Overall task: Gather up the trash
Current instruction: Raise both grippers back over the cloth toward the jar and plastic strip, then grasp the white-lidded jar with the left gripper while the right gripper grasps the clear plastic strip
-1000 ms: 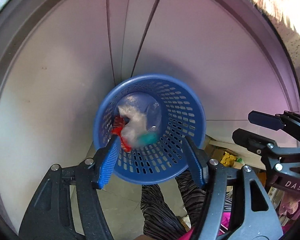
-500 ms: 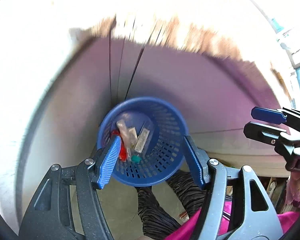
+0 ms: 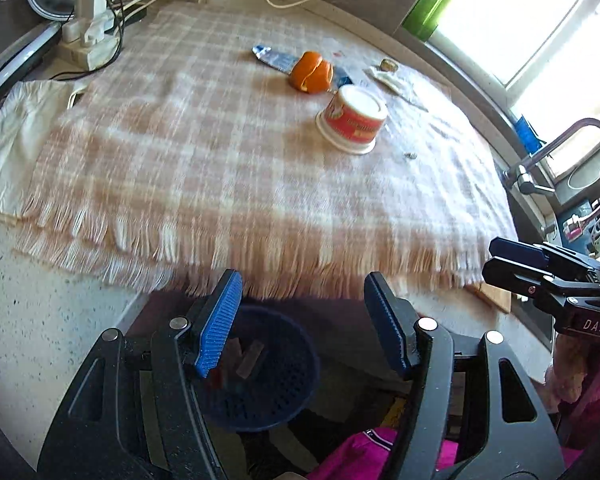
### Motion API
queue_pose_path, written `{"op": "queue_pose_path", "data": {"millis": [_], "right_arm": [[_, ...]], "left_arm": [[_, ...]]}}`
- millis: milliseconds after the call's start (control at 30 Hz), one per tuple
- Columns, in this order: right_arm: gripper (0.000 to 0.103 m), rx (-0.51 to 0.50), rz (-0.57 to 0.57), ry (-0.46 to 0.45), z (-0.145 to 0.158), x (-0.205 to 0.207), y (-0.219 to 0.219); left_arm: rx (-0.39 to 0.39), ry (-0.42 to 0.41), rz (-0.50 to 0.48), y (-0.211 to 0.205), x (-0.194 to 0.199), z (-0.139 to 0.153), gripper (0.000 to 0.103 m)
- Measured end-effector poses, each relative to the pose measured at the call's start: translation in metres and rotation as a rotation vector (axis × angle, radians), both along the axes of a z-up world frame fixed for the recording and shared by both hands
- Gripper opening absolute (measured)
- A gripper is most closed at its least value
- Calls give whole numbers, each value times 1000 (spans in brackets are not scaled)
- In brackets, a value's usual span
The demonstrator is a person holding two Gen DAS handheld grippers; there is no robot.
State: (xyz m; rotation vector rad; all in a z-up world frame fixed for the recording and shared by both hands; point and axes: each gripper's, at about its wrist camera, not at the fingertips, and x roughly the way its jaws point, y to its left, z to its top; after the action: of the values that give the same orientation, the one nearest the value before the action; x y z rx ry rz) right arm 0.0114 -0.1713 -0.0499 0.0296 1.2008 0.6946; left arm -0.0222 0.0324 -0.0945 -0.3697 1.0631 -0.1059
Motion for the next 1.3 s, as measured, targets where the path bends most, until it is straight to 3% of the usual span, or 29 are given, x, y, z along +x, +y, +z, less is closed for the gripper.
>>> {"op": "queue_pose_path", "data": {"millis": [233, 567, 900, 1167, 1300], "right_arm": [[52, 43, -60, -1, -2, 50, -31], [52, 162, -78, 96, -23, 126, -49], [52, 201, -145, 159, -38, 154, -47], [52, 219, -181, 218, -52, 176, -27], [52, 214, -192, 241, -60, 188, -15]], "left_arm": [[31, -60, -20, -36, 51, 14, 65], [88, -45, -50, -60, 115, 5, 65], [172, -30, -146, -71, 165, -10, 65], [176, -32, -197, -69, 180, -21, 65], [142, -20, -197, -62, 186, -26, 61]]}}
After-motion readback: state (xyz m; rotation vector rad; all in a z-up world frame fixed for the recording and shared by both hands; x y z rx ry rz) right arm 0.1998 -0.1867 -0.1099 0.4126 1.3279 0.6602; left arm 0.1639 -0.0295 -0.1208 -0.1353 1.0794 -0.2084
